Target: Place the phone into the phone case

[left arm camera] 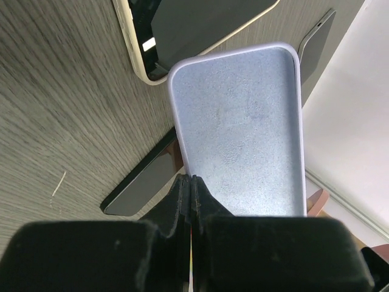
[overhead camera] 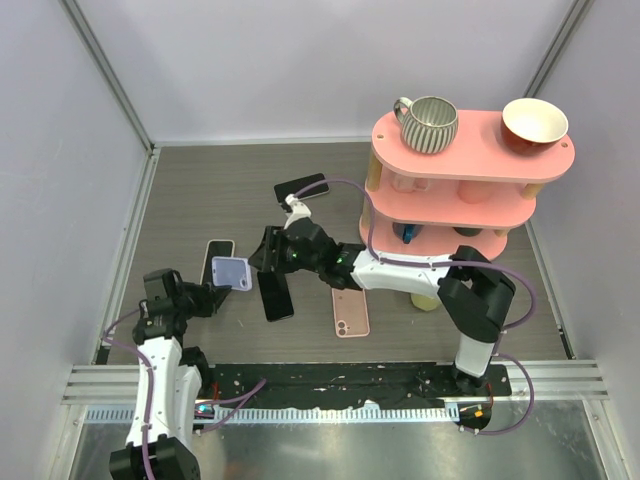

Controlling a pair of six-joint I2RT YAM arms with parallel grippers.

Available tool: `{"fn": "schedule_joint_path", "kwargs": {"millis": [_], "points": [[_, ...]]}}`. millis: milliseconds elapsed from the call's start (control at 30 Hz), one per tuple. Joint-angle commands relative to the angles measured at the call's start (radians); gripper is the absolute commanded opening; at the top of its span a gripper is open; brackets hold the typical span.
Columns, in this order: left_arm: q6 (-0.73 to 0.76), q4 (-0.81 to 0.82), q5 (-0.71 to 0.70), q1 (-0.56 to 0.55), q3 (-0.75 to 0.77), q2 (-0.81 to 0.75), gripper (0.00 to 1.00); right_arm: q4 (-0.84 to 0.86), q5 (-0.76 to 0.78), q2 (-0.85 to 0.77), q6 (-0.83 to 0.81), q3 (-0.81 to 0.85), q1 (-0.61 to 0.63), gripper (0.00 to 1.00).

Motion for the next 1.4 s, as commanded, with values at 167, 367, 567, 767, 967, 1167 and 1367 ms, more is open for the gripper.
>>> {"fn": "schedule_joint_path", "kwargs": {"millis": [167,367,567,767,967,1167,1367], "points": [[-0.027,0.093,0.045,-0.005,0.054,0.002,0.00,0.080,0.021,-0.098,-0.012,-0.068,0.010,0.62],[-0.047,0.099,0.040,-0.005,0.048,0.007,0.00,0.086,0.059,-0.172,-0.009,-0.113,0.011,0.66],[-0.047,0.102,0.055,-0.005,0.062,0.009,0.00,0.089,0.004,-0.106,0.012,-0.075,0.011,0.67],[-0.004,0.168,0.095,-0.004,0.063,0.009,0.00,0.041,-0.022,-0.025,0.017,0.013,0.017,0.60],[0.050,0.261,0.147,-0.009,0.060,0.013,0.00,0.070,-0.020,-0.019,-0.026,0.020,0.013,0.17],[0.226,0.470,0.324,-0.009,0.034,0.055,0.59,-0.076,-0.114,-0.103,-0.211,0.002,-0.066,0.01],[0.566,0.398,0.353,-0.031,0.154,0.056,0.58,-0.370,-0.338,-0.252,-0.482,-0.041,-0.213,0.01]]}}
